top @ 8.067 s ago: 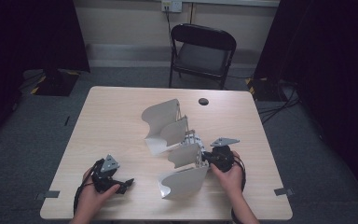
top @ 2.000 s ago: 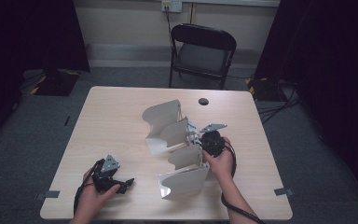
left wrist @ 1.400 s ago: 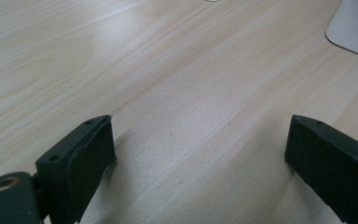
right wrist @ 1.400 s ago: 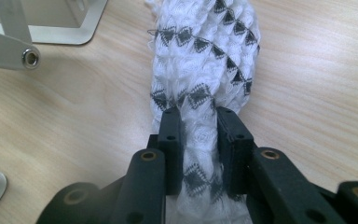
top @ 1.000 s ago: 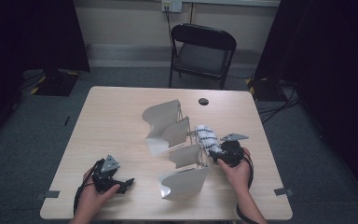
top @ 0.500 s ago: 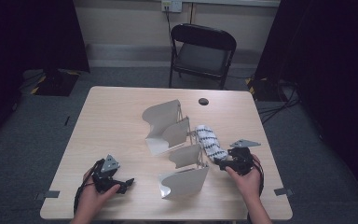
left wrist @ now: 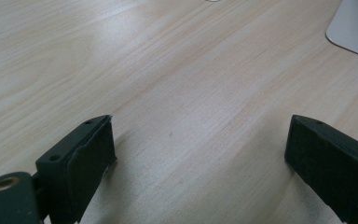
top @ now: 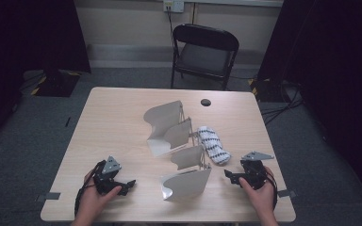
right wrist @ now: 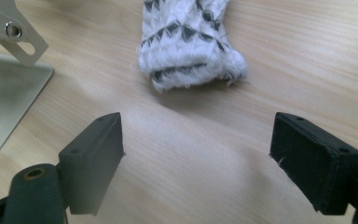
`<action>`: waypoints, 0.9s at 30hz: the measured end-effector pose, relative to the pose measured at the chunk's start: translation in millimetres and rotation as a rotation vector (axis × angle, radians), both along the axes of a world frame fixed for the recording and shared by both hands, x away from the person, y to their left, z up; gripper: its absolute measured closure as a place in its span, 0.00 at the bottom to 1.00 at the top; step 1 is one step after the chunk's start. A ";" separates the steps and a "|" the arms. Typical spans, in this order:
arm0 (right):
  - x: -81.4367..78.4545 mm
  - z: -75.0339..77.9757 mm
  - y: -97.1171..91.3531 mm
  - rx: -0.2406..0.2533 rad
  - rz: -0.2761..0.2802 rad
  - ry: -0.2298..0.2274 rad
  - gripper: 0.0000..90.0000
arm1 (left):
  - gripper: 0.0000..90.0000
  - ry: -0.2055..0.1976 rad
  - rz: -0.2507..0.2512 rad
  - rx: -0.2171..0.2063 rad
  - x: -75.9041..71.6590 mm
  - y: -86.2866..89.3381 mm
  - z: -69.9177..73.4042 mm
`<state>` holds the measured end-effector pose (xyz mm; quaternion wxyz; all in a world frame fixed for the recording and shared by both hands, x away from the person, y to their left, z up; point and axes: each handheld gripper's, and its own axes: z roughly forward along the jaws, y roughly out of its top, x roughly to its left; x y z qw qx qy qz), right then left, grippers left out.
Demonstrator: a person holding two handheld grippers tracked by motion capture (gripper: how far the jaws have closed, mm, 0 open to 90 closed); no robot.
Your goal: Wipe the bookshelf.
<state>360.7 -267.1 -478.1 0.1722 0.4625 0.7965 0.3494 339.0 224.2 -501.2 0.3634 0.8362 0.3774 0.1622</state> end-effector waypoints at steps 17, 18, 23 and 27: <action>-16.4 -7.9 -14.9 -0.048 -0.002 0.000 0.17 | 0.09 0.001 0.003 -0.003 -0.2 -0.3 -0.1; -17.0 -7.9 -15.5 -0.048 -0.004 0.000 0.17 | 0.09 0.001 0.002 -0.001 -0.1 -0.1 0.0; -19.2 -10.0 -18.2 -0.066 0.004 0.002 0.17 | 0.09 0.001 0.003 -0.003 -0.2 -0.3 -0.1; -20.3 -11.7 -20.5 -0.084 0.008 0.003 0.17 | 0.09 0.001 0.003 -0.003 -0.2 -0.3 -0.1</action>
